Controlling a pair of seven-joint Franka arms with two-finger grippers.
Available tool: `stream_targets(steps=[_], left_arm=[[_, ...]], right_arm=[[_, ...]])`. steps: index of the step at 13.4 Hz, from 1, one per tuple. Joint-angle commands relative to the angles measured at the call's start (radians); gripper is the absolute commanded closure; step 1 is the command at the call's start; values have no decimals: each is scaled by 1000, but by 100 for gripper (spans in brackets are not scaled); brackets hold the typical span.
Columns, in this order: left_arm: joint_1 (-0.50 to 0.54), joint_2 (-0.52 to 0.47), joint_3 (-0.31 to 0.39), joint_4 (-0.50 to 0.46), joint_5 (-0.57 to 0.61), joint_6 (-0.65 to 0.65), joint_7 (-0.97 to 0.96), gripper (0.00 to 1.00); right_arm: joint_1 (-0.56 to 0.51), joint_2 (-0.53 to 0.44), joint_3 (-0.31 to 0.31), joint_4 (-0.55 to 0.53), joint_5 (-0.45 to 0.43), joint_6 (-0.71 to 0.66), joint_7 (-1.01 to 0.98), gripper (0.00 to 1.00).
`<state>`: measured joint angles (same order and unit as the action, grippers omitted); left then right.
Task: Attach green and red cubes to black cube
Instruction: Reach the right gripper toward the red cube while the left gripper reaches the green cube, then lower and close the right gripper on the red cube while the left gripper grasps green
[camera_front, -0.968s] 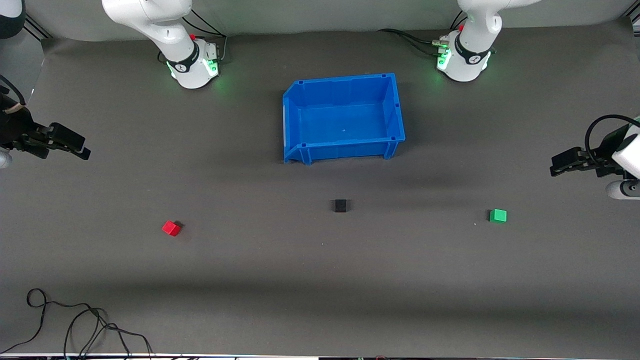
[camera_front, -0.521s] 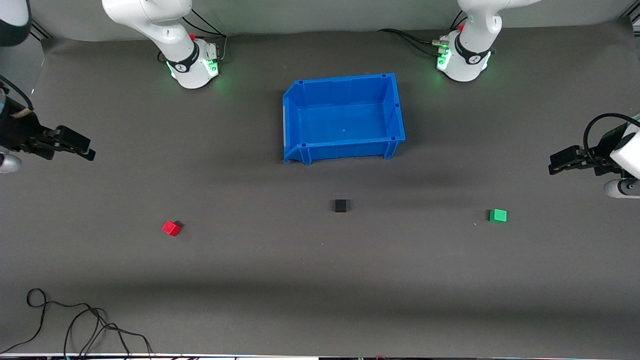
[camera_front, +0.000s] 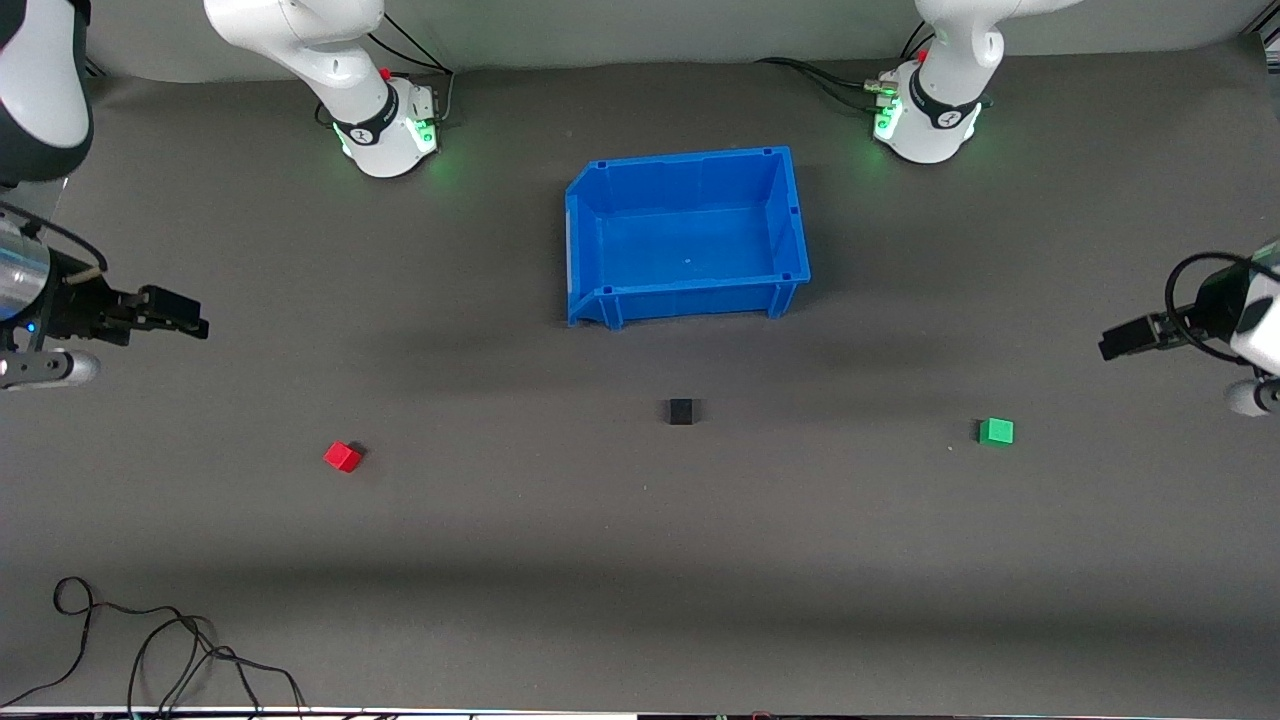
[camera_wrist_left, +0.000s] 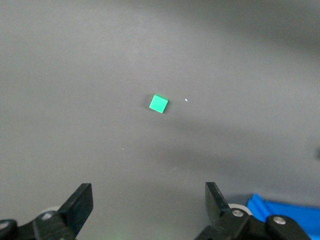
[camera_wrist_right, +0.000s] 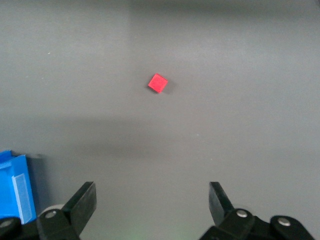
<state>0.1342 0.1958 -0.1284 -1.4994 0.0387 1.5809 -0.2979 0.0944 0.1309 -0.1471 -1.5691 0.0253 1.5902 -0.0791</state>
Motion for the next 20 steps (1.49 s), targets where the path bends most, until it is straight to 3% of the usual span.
stream_targets(steps=[1,7,9,10,13,14,17,20], left_arm=[[8,43,4,-10,23,25,-150,0],[76,86,3,-186,15,261,-631,0],[73,149,1,-188,-2,297,-806,0],[80,195,1,-173,-64,319,-908,0],[97,270,3,-173,-120,376,-1065,0],[87,293,3,-173,-109,384,-1143,0],[35,370,1,-174,-22,456,-1291,0],[27,401,3,-228,41,501,-1327,1]], right_arm=[[-12,94,-28,58,63,-1,-27,0],[-12,321,-26,119,102,33,-39,0],[-18,377,-28,110,102,82,-41,0],[-18,406,-28,110,102,88,-39,0],[-44,482,-26,109,105,148,-33,0],[-54,507,-26,109,119,178,-28,0],[-76,584,-28,109,279,230,-22,0],[-65,610,-26,109,300,273,71,1]])
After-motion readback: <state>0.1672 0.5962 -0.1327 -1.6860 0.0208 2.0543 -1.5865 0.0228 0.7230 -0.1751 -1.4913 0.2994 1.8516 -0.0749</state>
